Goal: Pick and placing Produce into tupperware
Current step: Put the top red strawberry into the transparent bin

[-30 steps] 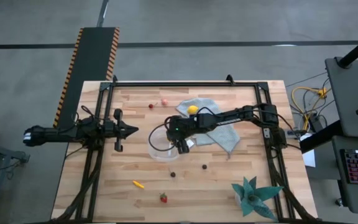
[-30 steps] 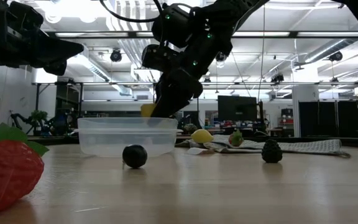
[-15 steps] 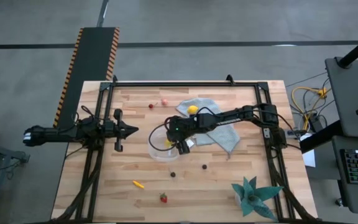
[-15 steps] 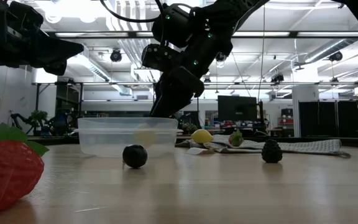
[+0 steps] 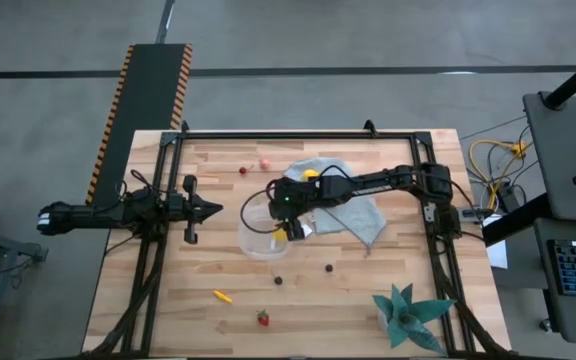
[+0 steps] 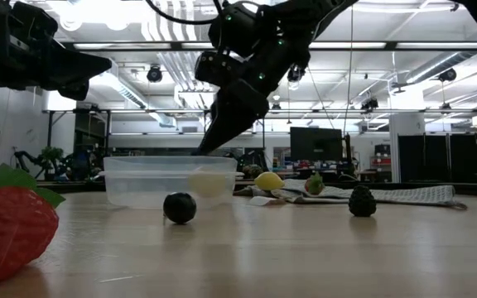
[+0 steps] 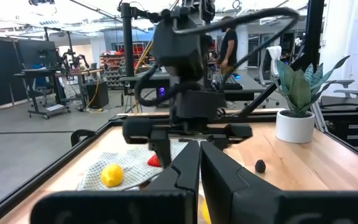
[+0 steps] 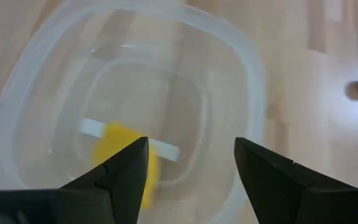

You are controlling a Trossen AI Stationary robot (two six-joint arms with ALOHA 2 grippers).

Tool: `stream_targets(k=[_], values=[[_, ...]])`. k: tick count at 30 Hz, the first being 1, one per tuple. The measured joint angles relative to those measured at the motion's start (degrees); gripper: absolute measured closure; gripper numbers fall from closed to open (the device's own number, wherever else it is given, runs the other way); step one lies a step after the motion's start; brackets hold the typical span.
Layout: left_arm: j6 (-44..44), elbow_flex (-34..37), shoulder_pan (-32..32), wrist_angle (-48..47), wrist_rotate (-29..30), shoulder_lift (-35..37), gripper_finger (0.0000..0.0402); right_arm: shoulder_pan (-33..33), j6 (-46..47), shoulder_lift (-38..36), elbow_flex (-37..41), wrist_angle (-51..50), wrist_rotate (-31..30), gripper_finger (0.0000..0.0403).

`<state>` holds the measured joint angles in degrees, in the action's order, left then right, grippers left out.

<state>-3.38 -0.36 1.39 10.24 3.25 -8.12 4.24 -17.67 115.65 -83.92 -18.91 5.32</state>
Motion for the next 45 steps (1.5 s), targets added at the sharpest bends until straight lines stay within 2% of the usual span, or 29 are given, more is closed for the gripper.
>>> stream_targets(k=[5, 12, 21, 28, 33, 37, 45], values=[[0.0, 0.0, 0.0, 0.0, 0.0, 0.0, 0.0402, 1.3, 0.0, -3.0, 0.0, -2.2, -1.5, 0.0175], [0.0, 0.0, 0.0, 0.0, 0.0, 0.0, 0.0402, 3.9, 1.5, -9.8, 0.0, -12.3, -8.4, 0.0177], [0.0, 0.0, 0.0, -0.1, 0.0, 0.0, 0.0402, 7.2, 15.2, -14.8, 0.5, -27.6, -10.0, 0.0179], [0.0, 0.0, 0.0, 0.1, 0.0, 0.1, 0.0402, 8.9, 24.2, -14.5, 0.6, -34.8, -10.0, 0.0179], [0.0, 0.0, 0.0, 0.8, 0.0, 0.1, 0.0402, 8.9, 31.7, -12.6, 1.0, -34.9, -10.5, 0.0179], [0.0, 0.0, 0.0, 1.3, 0.0, 0.0, 0.0402, 8.9, 38.0, -10.5, 1.1, -34.7, -14.7, 0.0179], [0.0, 0.0, 0.0, 1.3, 0.0, 0.0, 0.0402, 8.9, 43.3, -6.2, 1.2, -35.1, -16.1, 0.0179]])
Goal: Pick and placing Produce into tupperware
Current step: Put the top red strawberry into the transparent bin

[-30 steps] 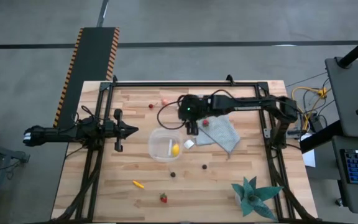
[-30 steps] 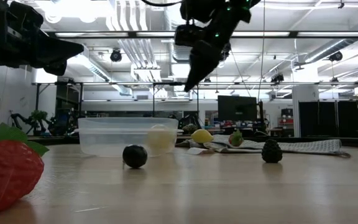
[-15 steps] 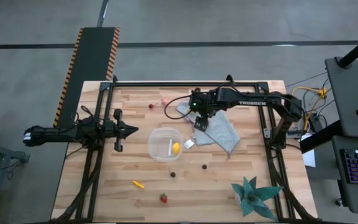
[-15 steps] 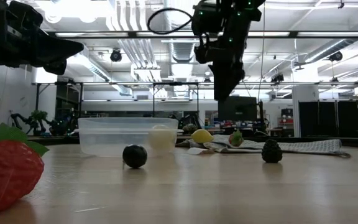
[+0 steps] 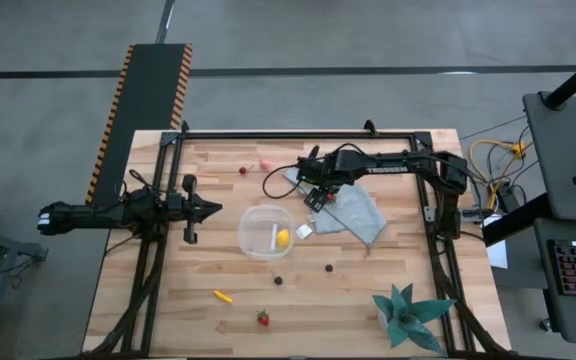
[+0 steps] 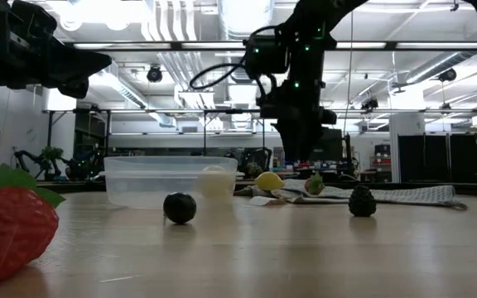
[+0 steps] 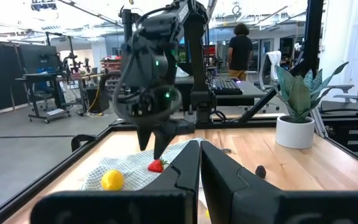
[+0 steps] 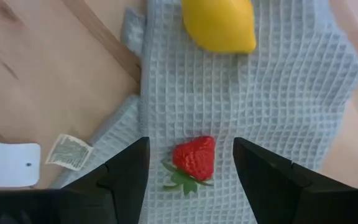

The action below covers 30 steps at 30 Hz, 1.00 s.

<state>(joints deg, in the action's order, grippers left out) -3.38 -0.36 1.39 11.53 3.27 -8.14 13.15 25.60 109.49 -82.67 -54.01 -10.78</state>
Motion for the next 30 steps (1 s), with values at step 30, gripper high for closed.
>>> stream_targets(k=[30], values=[[0.0, 0.0, 0.0, -0.5, 0.0, 0.0, 0.0402, -0.1, 4.4, 5.8, 1.5, -2.8, 0.2, 0.0179]])
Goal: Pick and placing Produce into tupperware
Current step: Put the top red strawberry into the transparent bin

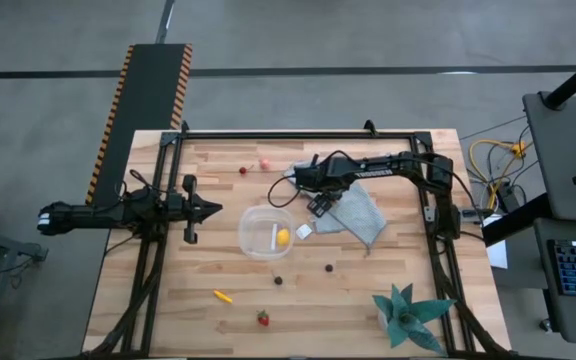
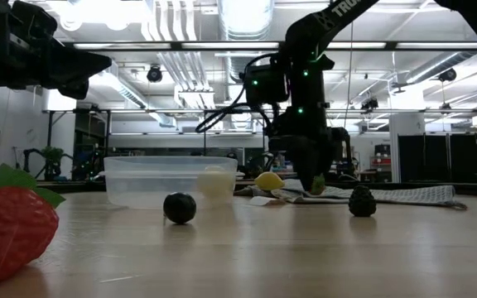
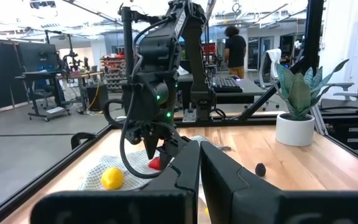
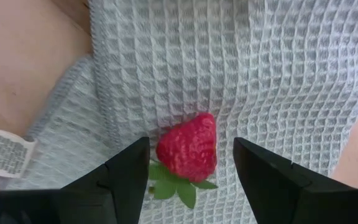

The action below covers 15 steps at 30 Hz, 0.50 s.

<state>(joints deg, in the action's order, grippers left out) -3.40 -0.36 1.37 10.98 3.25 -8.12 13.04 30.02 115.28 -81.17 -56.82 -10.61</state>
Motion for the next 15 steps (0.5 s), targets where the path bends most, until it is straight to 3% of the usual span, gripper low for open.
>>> stream_targets(k=[15], values=[[0.0, 0.0, 0.0, 0.0, 0.0, -0.1, 0.0402, 0.0, -0.6, 0.0, 1.0, 0.1, -1.5, 0.0186]])
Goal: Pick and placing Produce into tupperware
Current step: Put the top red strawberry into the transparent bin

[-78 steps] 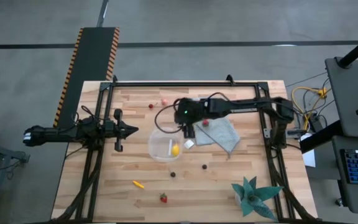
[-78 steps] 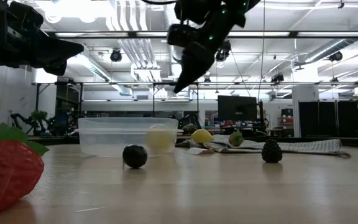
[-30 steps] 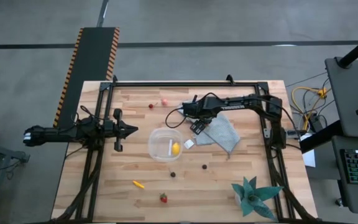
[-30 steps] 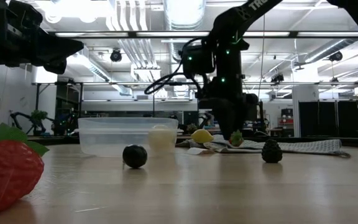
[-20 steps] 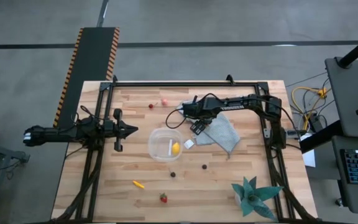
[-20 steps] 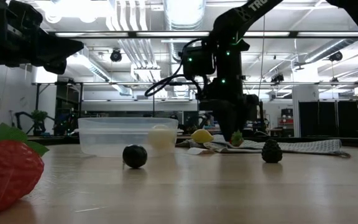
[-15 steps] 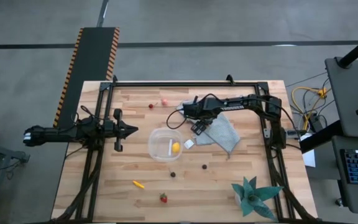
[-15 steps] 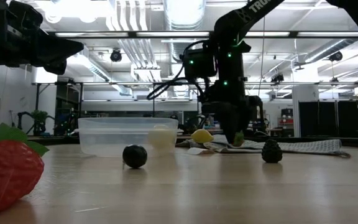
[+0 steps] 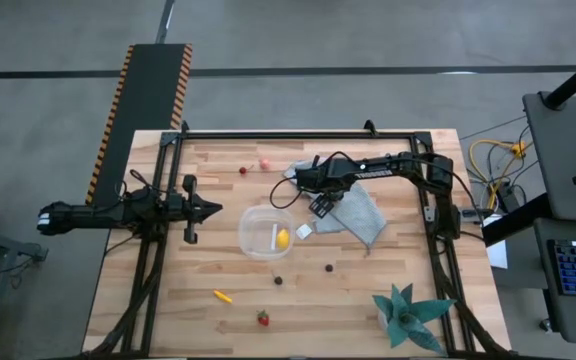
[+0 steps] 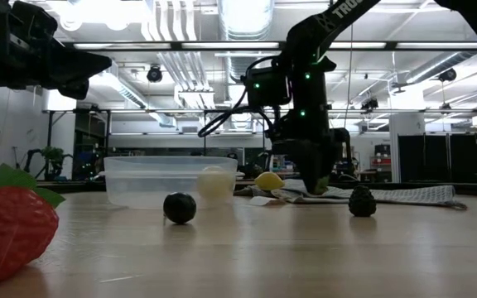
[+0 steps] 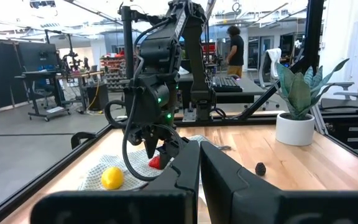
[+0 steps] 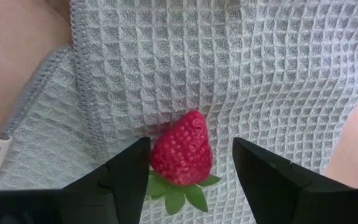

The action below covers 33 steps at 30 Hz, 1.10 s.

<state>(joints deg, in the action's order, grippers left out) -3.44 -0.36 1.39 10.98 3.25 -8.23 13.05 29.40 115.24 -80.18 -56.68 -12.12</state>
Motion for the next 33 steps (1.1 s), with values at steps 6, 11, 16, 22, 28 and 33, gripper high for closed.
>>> stream_targets(k=[6, 11, 16, 22, 28, 33], values=[[0.0, 0.0, 0.0, 0.0, 0.0, 0.0, 0.0402, 0.0, 0.0, 0.0, 0.3, 0.0, 0.0, 0.0238], [0.0, 0.0, 0.0, 0.0, 0.0, 0.0, 0.0402, 0.0, -0.4, 0.0, 0.5, 0.0, 0.3, 0.0287], [0.0, 0.0, 0.0, 0.0, 0.0, -0.2, 0.0402, 0.0, -2.2, -0.1, 0.5, -0.1, 0.4, 0.0291], [0.0, 0.0, 0.0, 0.0, 0.0, -0.2, 0.0402, 0.0, -2.9, -0.1, -0.6, -1.9, 0.5, 0.0291], [0.0, 0.0, 0.0, 0.0, 0.0, -0.3, 0.0402, 0.0, -3.3, -1.1, -2.1, -3.7, 0.1, 0.0291], [0.0, 0.0, 0.0, 0.0, 0.0, -0.3, 0.0402, 0.0, -3.3, -3.3, -2.9, -3.7, 0.0, 0.0291]])
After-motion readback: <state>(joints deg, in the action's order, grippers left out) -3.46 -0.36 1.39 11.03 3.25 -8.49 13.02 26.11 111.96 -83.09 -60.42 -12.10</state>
